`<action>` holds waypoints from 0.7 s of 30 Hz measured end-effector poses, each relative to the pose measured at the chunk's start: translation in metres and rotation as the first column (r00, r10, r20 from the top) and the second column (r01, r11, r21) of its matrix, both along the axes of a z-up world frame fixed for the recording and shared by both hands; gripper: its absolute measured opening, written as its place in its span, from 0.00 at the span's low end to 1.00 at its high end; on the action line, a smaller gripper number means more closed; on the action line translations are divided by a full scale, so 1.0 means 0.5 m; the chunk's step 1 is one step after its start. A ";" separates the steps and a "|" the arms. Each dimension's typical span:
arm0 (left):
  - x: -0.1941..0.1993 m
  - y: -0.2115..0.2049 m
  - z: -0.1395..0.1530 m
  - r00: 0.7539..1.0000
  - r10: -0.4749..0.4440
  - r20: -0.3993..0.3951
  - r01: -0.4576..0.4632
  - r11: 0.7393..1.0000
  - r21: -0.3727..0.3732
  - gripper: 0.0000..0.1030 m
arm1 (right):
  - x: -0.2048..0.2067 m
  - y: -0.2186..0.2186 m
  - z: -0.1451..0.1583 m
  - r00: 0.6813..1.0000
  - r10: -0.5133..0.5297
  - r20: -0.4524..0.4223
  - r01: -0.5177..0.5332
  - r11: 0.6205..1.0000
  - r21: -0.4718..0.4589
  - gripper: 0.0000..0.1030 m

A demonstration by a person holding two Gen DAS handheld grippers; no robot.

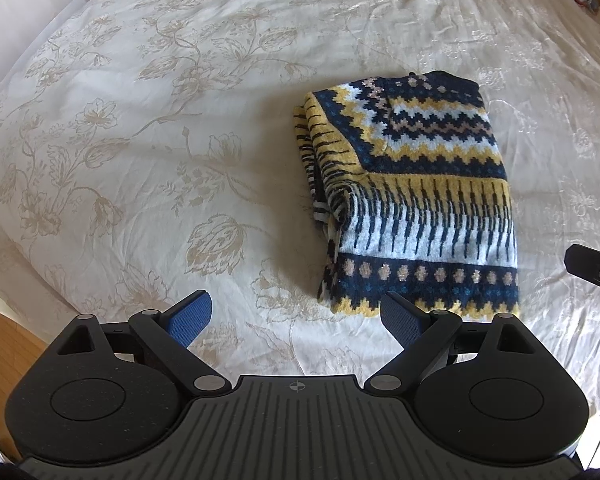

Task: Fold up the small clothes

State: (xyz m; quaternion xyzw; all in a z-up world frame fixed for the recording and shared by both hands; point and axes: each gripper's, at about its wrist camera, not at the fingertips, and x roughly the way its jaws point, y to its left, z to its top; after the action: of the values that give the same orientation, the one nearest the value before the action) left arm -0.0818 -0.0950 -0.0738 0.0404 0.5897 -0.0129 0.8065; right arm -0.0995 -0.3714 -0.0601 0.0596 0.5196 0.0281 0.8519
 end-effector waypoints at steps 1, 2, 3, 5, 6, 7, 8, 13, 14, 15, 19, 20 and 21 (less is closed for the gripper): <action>0.001 -0.001 -0.001 1.000 -0.002 0.001 0.002 1.000 -0.001 0.89 | 0.000 0.000 0.000 1.000 0.000 0.000 0.000 1.000 0.000 0.99; 0.001 -0.001 -0.001 1.000 -0.003 0.001 0.003 1.000 -0.001 0.89 | 0.001 -0.001 0.000 1.000 0.001 0.000 -0.001 1.000 0.000 0.99; 0.002 -0.003 -0.001 1.000 -0.004 0.001 0.004 1.000 -0.001 0.89 | 0.001 -0.001 0.000 1.000 0.001 0.000 -0.001 1.000 0.000 0.99; 0.003 -0.004 -0.001 1.000 -0.006 0.002 0.006 1.000 -0.002 0.89 | 0.000 0.000 0.000 1.000 0.000 0.000 0.000 1.000 0.000 0.99; 0.003 -0.004 -0.001 1.000 -0.006 0.002 0.006 1.000 -0.002 0.89 | 0.001 0.000 0.000 1.000 0.000 0.000 0.000 1.000 0.001 0.99; 0.004 -0.004 -0.001 1.000 -0.006 0.002 0.006 1.000 -0.002 0.89 | 0.001 -0.001 0.000 1.000 0.000 0.001 0.000 1.000 0.002 0.99; 0.003 -0.004 -0.001 1.000 -0.007 0.002 0.007 1.000 -0.002 0.89 | 0.002 -0.001 0.000 1.000 0.000 0.001 0.000 1.000 0.002 0.99; 0.005 -0.005 -0.001 1.000 -0.007 0.001 0.007 1.000 -0.002 0.89 | 0.003 -0.001 0.000 1.000 0.000 -0.001 0.000 1.000 0.004 0.99; 0.006 -0.004 -0.001 1.000 -0.007 0.001 0.007 1.000 -0.001 0.89 | 0.003 -0.001 -0.001 1.000 0.000 -0.001 0.000 1.000 0.004 0.99; 0.006 -0.004 -0.001 1.000 -0.008 0.001 0.008 1.000 -0.001 0.89 | 0.004 -0.001 -0.002 1.000 0.000 -0.003 0.000 1.000 0.005 0.99; 0.009 -0.002 0.000 1.000 -0.007 0.002 0.007 1.000 -0.002 0.89 | 0.003 0.000 -0.004 1.000 -0.001 -0.004 0.001 1.000 0.006 0.99; 0.010 -0.002 0.000 1.000 -0.008 0.002 0.008 1.000 -0.003 0.89 | 0.003 0.000 -0.004 1.000 -0.001 -0.005 0.001 1.000 0.006 0.99; 0.010 -0.002 0.000 1.000 -0.009 0.002 0.009 1.000 -0.003 0.89 | 0.003 0.000 -0.004 1.000 -0.001 -0.004 0.001 1.000 0.008 0.99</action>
State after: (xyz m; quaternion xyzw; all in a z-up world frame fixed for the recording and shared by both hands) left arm -0.0766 -0.0963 -0.0737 0.0417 0.5885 -0.0174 0.8072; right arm -0.0981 -0.3713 -0.0618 0.0632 0.5213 0.0295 0.8505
